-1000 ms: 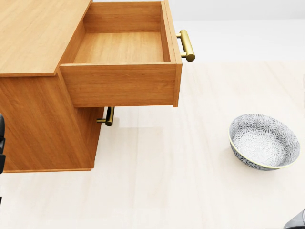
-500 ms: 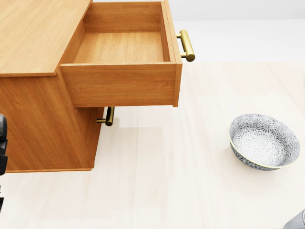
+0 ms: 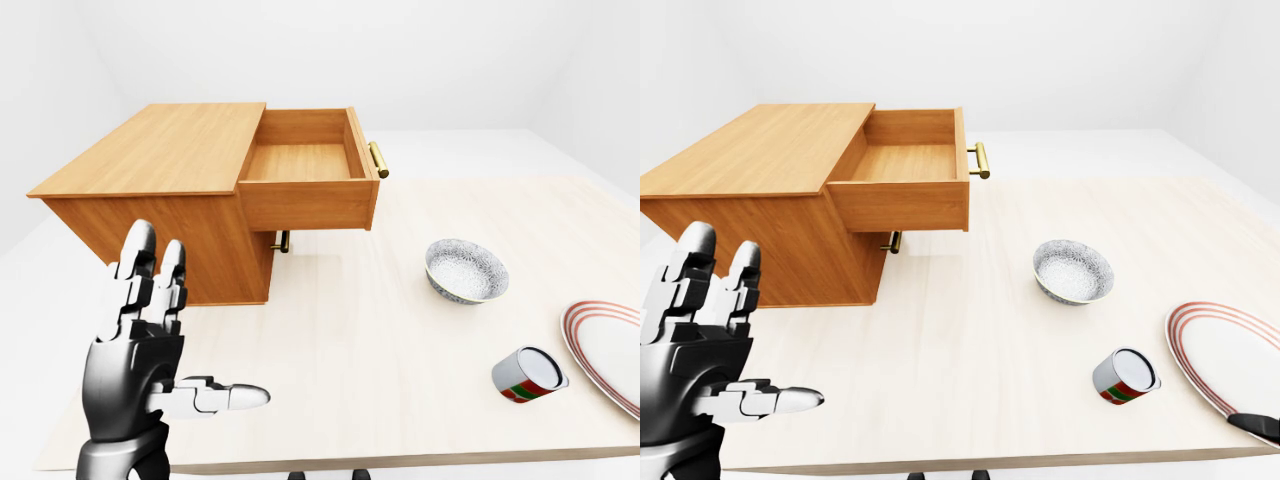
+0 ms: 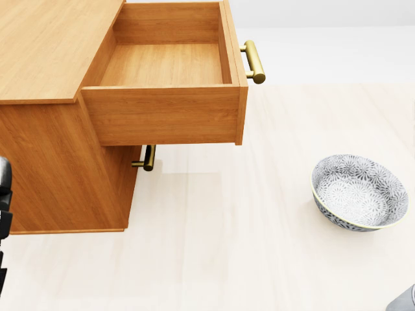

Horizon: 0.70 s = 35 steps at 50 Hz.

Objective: Put the ketchup in the top drawer of the cabinet.

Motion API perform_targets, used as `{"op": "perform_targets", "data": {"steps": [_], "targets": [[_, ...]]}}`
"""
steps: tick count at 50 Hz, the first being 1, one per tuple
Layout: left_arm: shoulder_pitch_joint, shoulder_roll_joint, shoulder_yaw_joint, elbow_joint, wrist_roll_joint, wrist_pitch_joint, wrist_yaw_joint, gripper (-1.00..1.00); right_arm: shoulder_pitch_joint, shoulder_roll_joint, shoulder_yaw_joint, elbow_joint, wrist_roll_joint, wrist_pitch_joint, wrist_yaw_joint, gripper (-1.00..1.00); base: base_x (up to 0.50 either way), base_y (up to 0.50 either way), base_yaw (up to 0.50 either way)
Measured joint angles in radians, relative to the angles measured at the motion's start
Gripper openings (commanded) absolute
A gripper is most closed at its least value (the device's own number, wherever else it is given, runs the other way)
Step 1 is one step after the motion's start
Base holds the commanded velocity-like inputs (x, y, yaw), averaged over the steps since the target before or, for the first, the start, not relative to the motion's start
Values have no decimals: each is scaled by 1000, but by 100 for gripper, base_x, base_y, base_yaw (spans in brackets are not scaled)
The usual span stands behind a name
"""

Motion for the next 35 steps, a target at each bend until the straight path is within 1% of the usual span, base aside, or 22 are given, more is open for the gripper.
{"op": "perform_targets", "data": {"steps": [21, 35], "targets": [[1, 2, -7, 5, 5, 0, 3, 100, -4, 20, 121, 108, -72, 0, 0, 100, 0, 0, 0], [1, 1, -4, -4, 3, 0, 3, 100, -4, 18, 159, 166, -89, 0, 0, 100, 0, 0, 0]]}}
